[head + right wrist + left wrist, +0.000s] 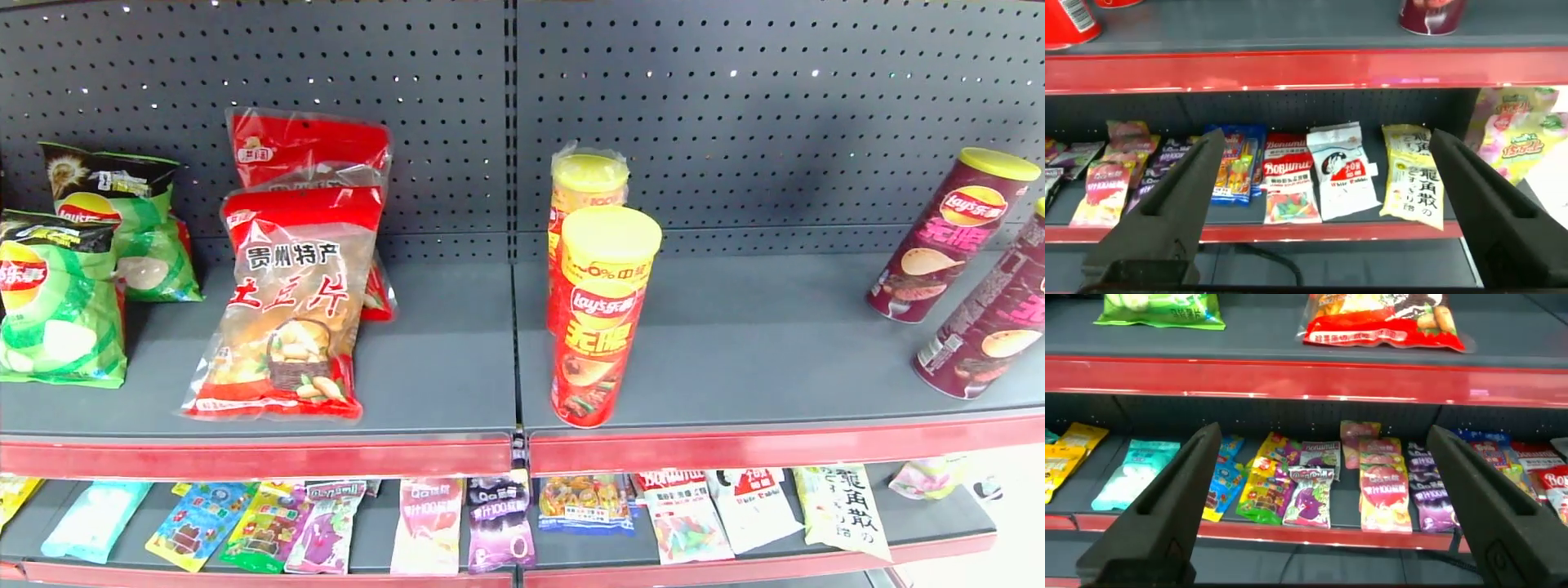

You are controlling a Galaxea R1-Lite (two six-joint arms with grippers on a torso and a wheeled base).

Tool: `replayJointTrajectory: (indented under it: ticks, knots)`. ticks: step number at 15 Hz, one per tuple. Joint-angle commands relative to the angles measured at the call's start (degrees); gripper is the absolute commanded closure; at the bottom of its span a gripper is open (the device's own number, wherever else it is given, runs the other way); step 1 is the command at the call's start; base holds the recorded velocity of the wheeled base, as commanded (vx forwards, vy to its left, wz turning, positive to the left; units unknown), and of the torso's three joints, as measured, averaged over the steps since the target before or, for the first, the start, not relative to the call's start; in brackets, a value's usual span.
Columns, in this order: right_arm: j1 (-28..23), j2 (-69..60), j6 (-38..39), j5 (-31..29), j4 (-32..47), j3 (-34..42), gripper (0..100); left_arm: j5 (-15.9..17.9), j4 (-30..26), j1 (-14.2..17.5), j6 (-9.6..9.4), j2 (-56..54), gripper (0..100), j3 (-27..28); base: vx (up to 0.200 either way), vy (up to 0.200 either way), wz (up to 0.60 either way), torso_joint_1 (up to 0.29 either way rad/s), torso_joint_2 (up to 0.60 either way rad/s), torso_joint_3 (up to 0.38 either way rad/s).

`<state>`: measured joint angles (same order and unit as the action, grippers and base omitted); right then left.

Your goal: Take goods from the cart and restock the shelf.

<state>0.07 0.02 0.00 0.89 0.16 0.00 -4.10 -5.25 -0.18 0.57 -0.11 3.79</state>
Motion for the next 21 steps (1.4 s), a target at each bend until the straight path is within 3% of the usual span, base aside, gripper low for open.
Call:
replayJointTrajectory:
  ticks: [1,21]
  knots:
    - [0.0,0.0,0.0,0.0,0.0,0.0,0,0.0,0.0,0.0,0.04,0.1,0,0.0,0.000,-0.200,0.00,0.007,0.01,0.002]
    - [0.0,0.0,0.2,-1.1,0.0,0.0,0,0.0,0.0,0.0,0.13,0.1,0,0.0,0.000,-0.200,0.00,0.004,0.00,0.001]
